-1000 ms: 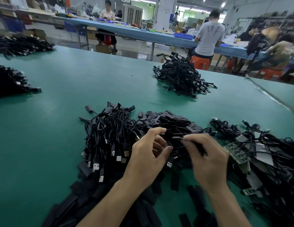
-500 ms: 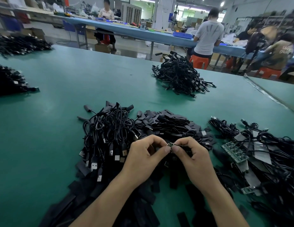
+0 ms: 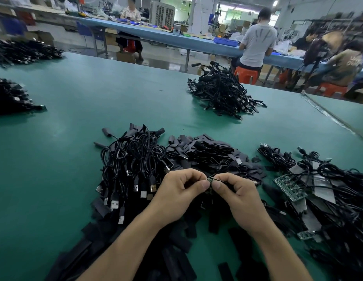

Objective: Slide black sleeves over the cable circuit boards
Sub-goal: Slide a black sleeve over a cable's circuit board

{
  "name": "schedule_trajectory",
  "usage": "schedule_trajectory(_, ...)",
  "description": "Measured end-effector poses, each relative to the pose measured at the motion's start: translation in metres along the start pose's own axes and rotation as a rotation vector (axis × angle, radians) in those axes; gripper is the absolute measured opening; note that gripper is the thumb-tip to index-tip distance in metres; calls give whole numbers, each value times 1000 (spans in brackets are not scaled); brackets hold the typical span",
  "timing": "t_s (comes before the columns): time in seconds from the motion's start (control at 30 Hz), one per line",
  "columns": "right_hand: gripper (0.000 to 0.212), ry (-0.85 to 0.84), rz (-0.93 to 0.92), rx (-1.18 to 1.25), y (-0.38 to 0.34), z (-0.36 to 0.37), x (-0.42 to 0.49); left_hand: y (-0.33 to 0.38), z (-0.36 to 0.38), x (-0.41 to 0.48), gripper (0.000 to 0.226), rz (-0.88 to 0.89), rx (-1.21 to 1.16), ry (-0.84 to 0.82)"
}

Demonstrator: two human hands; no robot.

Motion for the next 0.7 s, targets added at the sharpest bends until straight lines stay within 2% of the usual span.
schedule_trajectory(0.1,9,-13,14,51,-3,1,0,0,1,0,9,-14,-40,-8)
schedule_trajectory(0.53,12,-19,79,123,-1,3,-2,0,-2,1,5,2,-128,10)
schedule_trajectory(0.7,13,-30,115,159,1,3,-1,4,-1,0,11,25,-141,26)
Point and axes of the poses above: each hand's wrist, its own x-axis towards the middle knuckle, its own z-axis out of the palm, y = z × x, the point moved 6 cm from there along x, towards the middle knuckle, and after that the axes turned 8 degrees about -x, right-handed, at the moved point
